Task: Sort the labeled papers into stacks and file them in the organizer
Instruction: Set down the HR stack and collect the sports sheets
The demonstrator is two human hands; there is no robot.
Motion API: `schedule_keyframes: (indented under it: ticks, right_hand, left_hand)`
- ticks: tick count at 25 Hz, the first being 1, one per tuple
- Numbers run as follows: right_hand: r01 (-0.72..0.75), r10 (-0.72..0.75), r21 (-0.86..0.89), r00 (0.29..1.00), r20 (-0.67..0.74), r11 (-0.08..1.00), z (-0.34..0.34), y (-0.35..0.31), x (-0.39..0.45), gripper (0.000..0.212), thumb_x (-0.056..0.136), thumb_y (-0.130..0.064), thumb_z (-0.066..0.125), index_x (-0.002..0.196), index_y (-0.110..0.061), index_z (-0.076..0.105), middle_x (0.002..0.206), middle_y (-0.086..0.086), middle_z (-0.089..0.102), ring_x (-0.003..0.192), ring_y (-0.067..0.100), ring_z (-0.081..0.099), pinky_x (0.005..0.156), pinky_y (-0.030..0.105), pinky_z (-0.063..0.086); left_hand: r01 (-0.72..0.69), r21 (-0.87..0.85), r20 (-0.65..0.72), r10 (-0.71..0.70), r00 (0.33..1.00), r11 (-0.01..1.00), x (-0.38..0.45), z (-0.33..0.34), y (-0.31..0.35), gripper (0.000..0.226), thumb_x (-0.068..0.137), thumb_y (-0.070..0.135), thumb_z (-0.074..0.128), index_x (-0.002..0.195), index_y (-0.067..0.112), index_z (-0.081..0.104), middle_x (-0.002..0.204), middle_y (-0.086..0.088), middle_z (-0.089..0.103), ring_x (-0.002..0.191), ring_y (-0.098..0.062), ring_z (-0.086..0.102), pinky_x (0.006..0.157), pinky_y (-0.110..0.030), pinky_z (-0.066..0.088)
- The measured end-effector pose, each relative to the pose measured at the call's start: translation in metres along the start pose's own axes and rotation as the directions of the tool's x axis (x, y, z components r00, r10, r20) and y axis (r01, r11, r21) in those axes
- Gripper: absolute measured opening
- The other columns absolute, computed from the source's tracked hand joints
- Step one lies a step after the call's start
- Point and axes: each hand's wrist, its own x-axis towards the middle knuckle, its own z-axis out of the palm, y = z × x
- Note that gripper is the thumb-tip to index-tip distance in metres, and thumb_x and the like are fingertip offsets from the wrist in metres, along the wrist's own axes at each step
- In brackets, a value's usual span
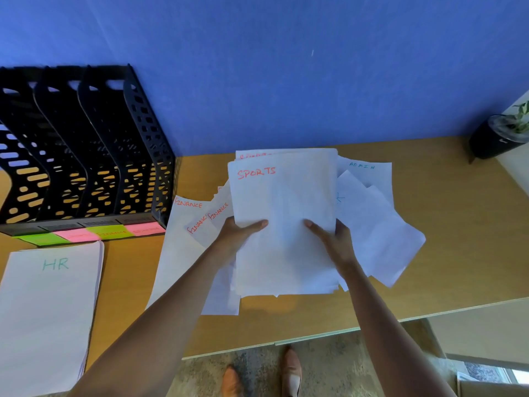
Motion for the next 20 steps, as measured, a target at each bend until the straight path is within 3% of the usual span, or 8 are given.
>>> schedule_keyframes:
  ticks: [2,5,8,11,15,18,20]
  right_hand:
    - [-0.016,0.014,0.039,0.999,0.046,0.999,-0.001,-0.017,-0.001,0.05,0.06,-0.049,0.089,0.093,-0.015,0.074,0.091,-0.007,0.078,0.085,0.013,0.074,0.076,0.038,0.061]
    - [0.142,-0.138,0.08,0.989,-0.05,0.987,0.009,-0.037,-0.007,0.028,0.073,-0.043,0.084,0.081,-0.017,0.074,0.08,-0.008,0.077,0.075,0.01,0.074,0.062,0.025,0.056]
    - [0.309,-0.294,0.122,0.948,-0.125,0.943,0.026,-0.042,-0.023,0.01,0.084,-0.034,0.078,0.075,-0.029,0.074,0.073,-0.013,0.074,0.07,0.009,0.072,0.056,0.018,0.053]
    - [0.405,-0.398,0.107,0.914,-0.08,0.908,0.031,-0.041,-0.036,0.019,0.085,-0.029,0.077,0.091,-0.046,0.071,0.082,-0.023,0.073,0.075,0.006,0.07,0.062,0.013,0.054]
    - [0.396,-0.39,0.122,0.918,-0.066,0.91,0.021,-0.03,-0.039,0.029,0.081,-0.027,0.081,0.099,-0.049,0.07,0.097,-0.022,0.074,0.091,-0.001,0.07,0.069,0.012,0.055]
    - [0.34,-0.334,0.14,0.94,-0.063,0.93,0.02,-0.027,-0.038,0.033,0.079,-0.028,0.083,0.098,-0.052,0.07,0.096,-0.023,0.074,0.091,0.002,0.071,0.069,0.017,0.057]
    - [0.329,-0.315,0.183,0.943,-0.102,0.926,0.019,-0.029,-0.036,0.031,0.077,-0.032,0.084,0.098,-0.05,0.071,0.097,-0.02,0.075,0.091,0.003,0.071,0.069,0.018,0.058]
  left_hand:
    - [-0.089,-0.009,-0.046,0.088,0.995,0.996,0.001,0.011,0.016,0.032,0.071,0.019,0.088,0.095,0.028,0.069,0.086,0.021,0.077,0.083,0.004,0.072,0.062,-0.007,0.052]
    - [-0.245,0.043,-0.134,0.249,0.959,0.969,0.002,0.026,0.033,0.035,0.076,0.02,0.085,0.107,0.024,0.07,0.099,0.011,0.077,0.094,-0.003,0.072,0.074,-0.014,0.054]
    - [-0.354,0.089,-0.171,0.364,0.915,0.931,-0.007,0.039,0.04,0.027,0.082,0.022,0.08,0.101,0.034,0.065,0.091,0.023,0.072,0.085,0.012,0.068,0.067,-0.005,0.05]
    - [-0.364,0.061,-0.215,0.368,0.904,0.929,-0.015,0.043,0.035,0.035,0.074,0.029,0.086,0.099,0.037,0.063,0.085,0.035,0.07,0.084,0.018,0.065,0.057,0.0,0.047]
    - [-0.289,0.015,-0.265,0.283,0.922,0.957,-0.016,0.034,0.018,0.064,0.062,0.036,0.092,0.119,0.031,0.063,0.107,0.015,0.072,0.1,-0.003,0.069,0.077,-0.017,0.058]
    - [-0.266,-0.012,-0.238,0.255,0.937,0.964,-0.019,0.035,0.013,0.066,0.064,0.029,0.093,0.122,0.03,0.062,0.111,0.008,0.072,0.105,-0.009,0.069,0.084,-0.025,0.06]
    - [-0.281,-0.023,-0.226,0.268,0.937,0.96,-0.02,0.037,0.017,0.058,0.061,0.027,0.095,0.111,0.038,0.067,0.102,0.016,0.074,0.097,-0.001,0.07,0.076,-0.021,0.061]
